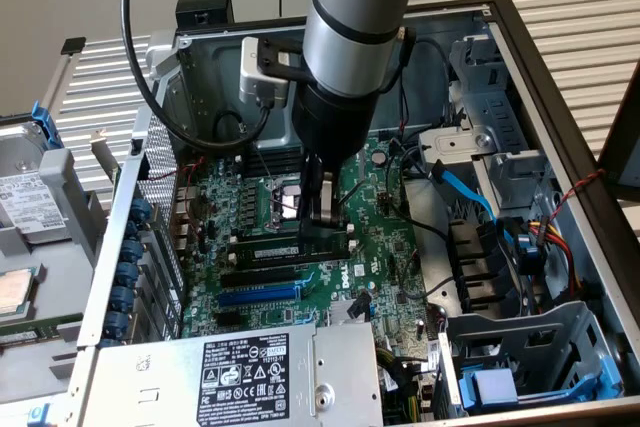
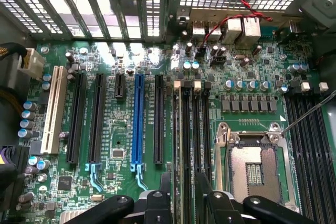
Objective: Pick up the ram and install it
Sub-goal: 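Insert the ram into the slot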
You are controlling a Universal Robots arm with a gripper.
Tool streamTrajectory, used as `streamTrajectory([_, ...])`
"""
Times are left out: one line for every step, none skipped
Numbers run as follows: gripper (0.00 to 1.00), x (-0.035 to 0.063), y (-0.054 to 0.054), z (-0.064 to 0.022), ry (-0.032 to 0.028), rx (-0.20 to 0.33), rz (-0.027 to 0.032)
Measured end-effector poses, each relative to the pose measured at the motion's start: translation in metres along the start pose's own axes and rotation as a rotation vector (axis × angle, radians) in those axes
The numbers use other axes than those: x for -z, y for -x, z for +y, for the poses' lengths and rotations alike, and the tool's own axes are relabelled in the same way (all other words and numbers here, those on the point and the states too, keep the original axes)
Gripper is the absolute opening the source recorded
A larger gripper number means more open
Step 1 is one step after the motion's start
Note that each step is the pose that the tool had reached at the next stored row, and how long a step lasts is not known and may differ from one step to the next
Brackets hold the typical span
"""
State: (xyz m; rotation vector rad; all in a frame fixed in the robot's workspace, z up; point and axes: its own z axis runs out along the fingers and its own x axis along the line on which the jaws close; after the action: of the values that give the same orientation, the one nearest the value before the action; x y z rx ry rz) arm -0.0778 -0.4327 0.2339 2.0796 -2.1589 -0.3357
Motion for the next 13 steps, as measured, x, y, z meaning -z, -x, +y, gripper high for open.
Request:
streamTrajectory([0.32,0.0003,0.0,0.0002,-0.0145,0.001,-0.0004])
streamTrajectory([0.32,0.0005,0.0,0.0004,-0.0312,0.002,-0.0008])
streamTrajectory([0.32,0.0007,0.0,0.0008,-0.0469,0.003,-0.0012])
streamTrajectory([0.32,0.0008,0.0,0.0016,-0.0597,0.004,-0.0017])
streamTrajectory([0.32,0.0011,0.0,0.0026,-0.0691,0.005,-0.0019])
streamTrajectory([0.32,0.0015,0.0,0.0037,-0.0745,0.005,-0.0021])
streamTrajectory([0.32,0.0022,0.001,0.005,-0.0775,0.006,-0.0021])
streamTrajectory([0.32,0.0034,0.001,0.0064,-0.0795,0.006,-0.0022])
streamTrajectory([0.32,0.0047,0.001,0.0078,-0.0817,0.006,-0.0023])
streamTrajectory([0.32,0.0058,0.002,0.0086,-0.0837,0.006,-0.0024])
streamTrajectory([0.32,0.0071,0.002,0.0092,-0.0852,0.006,-0.0024])
streamTrajectory([0.32,0.0086,0.002,0.0098,-0.0867,0.006,-0.0024])
streamTrajectory([0.32,0.0102,0.002,0.0104,-0.0879,0.006,-0.0024])
